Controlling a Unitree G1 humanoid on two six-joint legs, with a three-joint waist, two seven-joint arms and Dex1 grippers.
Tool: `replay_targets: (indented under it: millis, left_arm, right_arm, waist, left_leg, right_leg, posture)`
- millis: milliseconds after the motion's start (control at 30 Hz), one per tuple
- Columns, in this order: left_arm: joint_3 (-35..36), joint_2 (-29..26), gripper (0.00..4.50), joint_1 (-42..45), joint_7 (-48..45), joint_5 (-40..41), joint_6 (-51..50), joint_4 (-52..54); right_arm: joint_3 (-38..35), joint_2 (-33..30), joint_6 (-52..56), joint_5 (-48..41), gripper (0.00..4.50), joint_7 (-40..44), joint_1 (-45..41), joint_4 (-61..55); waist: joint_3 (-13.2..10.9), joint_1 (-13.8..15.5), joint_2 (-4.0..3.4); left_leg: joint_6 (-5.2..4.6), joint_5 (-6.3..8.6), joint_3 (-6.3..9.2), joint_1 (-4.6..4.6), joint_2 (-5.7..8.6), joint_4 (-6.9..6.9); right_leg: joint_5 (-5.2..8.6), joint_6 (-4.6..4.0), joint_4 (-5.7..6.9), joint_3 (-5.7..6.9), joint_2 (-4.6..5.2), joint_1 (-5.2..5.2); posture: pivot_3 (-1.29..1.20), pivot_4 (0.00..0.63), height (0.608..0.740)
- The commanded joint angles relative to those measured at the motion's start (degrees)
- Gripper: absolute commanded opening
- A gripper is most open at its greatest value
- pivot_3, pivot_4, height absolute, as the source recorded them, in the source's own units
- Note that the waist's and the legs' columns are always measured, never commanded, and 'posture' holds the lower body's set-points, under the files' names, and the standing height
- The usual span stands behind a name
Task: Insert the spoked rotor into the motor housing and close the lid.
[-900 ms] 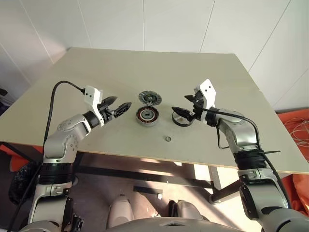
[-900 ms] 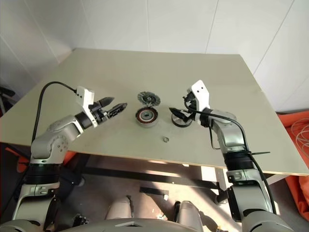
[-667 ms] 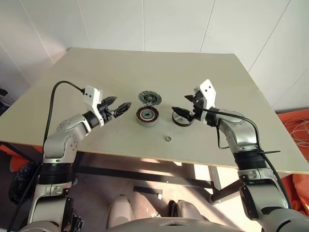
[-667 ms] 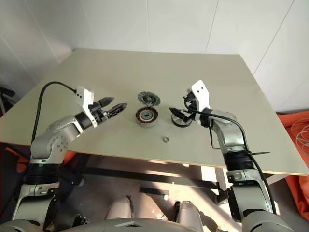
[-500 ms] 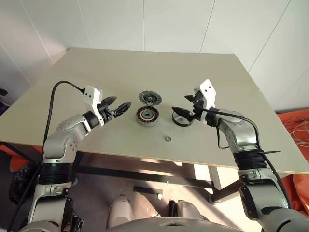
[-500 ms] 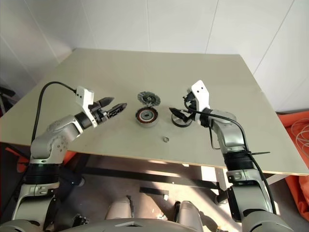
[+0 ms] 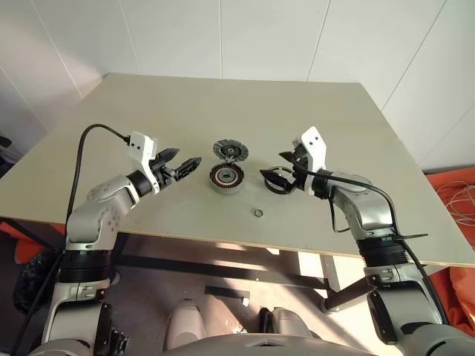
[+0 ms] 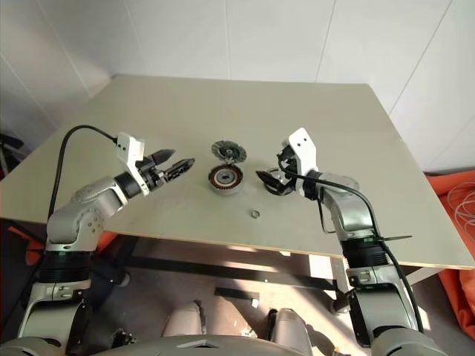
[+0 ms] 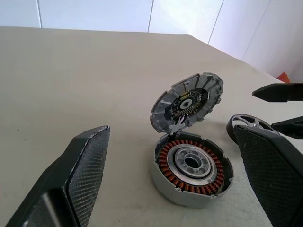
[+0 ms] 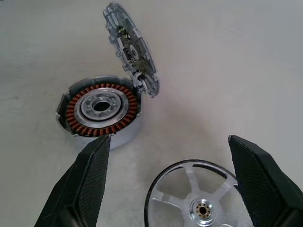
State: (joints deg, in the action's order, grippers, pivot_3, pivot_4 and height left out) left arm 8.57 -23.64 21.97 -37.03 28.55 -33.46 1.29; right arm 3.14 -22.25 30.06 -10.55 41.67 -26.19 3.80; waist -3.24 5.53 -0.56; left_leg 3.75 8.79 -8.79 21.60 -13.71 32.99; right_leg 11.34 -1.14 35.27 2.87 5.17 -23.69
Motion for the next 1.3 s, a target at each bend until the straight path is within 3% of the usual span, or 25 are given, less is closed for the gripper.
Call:
replay_targets:
  millis: [33,367,667,1000,1300]
  left_arm:
    - [0.17,-0.4,4.45,0.55,-0.18,-0.23,1.32,0.5]
    - [-1.31,-1.02,4.45,1.54,-1.31,-0.75,0.53,-0.88]
    - [-1.98,-1.76,4.5,3.4,-2.3,-1.28,0.56,-2.86]
    - [-2.05,-2.29,4.5,3.13,-2.81,-1.21,-0.09,-2.7]
    - [-2.44,-2.48,4.5,3.23,-3.05,-1.21,-0.96,-2.44]
  right_arm:
    - [1.63,0.14,4.26,-1.18,4.5,-0.99,2.46,-7.0]
    - [2.45,-0.79,11.59,-2.03,4.5,-4.72,10.15,-18.74]
    - [3.71,0.83,15.46,-2.4,1.48,-7.81,12.26,-22.44]
    - [1.58,-2.52,15.39,-3.56,1.48,-6.23,9.83,-20.35]
    - [1.46,-4.36,25.53,-10.12,1.48,-5.95,13.11,-29.09]
  waist:
    - [0.0,0.03,0.0]
    - [0.0,0.02,0.0]
    - [0.0,0.02,0.0]
    - [0.0,0.03,-0.01]
    - [0.01,0.16,-0.01]
  left_leg:
    - [0.0,0.0,0.01,-0.05,0.0,0.0]
    - [0.0,0.0,0.02,-0.53,0.04,-0.26]
    - [0.01,0.0,0.03,-0.54,0.05,-0.3]
    - [0.01,0.0,0.03,-0.55,0.06,-0.35]
    - [0.02,-0.01,0.03,-0.59,0.05,-0.37]
  right_leg:
    - [0.0,0.01,-0.02,0.0,0.0,0.07]
    - [0.25,0.43,-0.42,0.01,-0.01,0.59]
    - [0.25,0.43,-0.42,0.01,-0.01,0.58]
    - [0.24,0.42,-0.43,0.0,-0.01,0.59]
    - [0.24,0.42,-0.44,0.01,-0.01,0.64]
  posture:
    - [0.0,0.0,0.74]
    - [0.0,0.0,0.74]
    - [0.0,0.0,0.74]
    - [0.0,0.0,0.74]
    - [0.0,0.0,0.74]
